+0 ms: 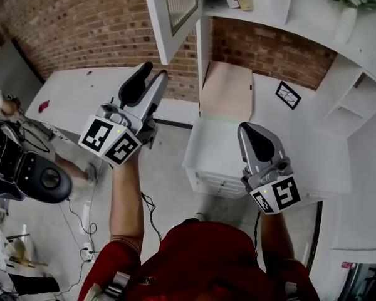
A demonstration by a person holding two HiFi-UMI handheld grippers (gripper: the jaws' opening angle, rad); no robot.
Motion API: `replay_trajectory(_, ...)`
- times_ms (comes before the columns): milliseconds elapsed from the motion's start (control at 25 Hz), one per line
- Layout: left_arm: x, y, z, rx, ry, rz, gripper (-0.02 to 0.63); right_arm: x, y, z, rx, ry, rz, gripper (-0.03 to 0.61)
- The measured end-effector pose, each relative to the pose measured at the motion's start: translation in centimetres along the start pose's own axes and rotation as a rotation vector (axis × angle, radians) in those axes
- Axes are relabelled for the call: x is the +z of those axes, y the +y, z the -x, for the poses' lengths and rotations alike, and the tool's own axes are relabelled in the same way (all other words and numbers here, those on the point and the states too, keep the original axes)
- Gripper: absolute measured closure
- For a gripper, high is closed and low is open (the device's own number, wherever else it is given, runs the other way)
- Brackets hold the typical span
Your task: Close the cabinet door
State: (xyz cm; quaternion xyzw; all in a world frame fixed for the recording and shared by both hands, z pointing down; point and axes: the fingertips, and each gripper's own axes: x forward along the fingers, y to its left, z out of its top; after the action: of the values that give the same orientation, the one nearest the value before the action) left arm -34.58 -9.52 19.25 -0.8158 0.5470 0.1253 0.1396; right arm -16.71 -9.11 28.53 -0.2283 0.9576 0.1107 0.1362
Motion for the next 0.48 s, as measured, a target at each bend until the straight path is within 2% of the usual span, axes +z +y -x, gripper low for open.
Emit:
replay_trajectory(280, -0.4, 2.4, -2.4, -0.085, -0.008, 0.035, 0.45, -1.4, -0.1, -2.0, -0.058, 0.016, 0.013, 0.565)
replay_trajectory(480, -1.3, 2.4, -3.3, -0.115, -0.006, 0.044, 0.496, -2.3, -1.4, -1.9, -0.092, 0.032, 0.011, 0.565)
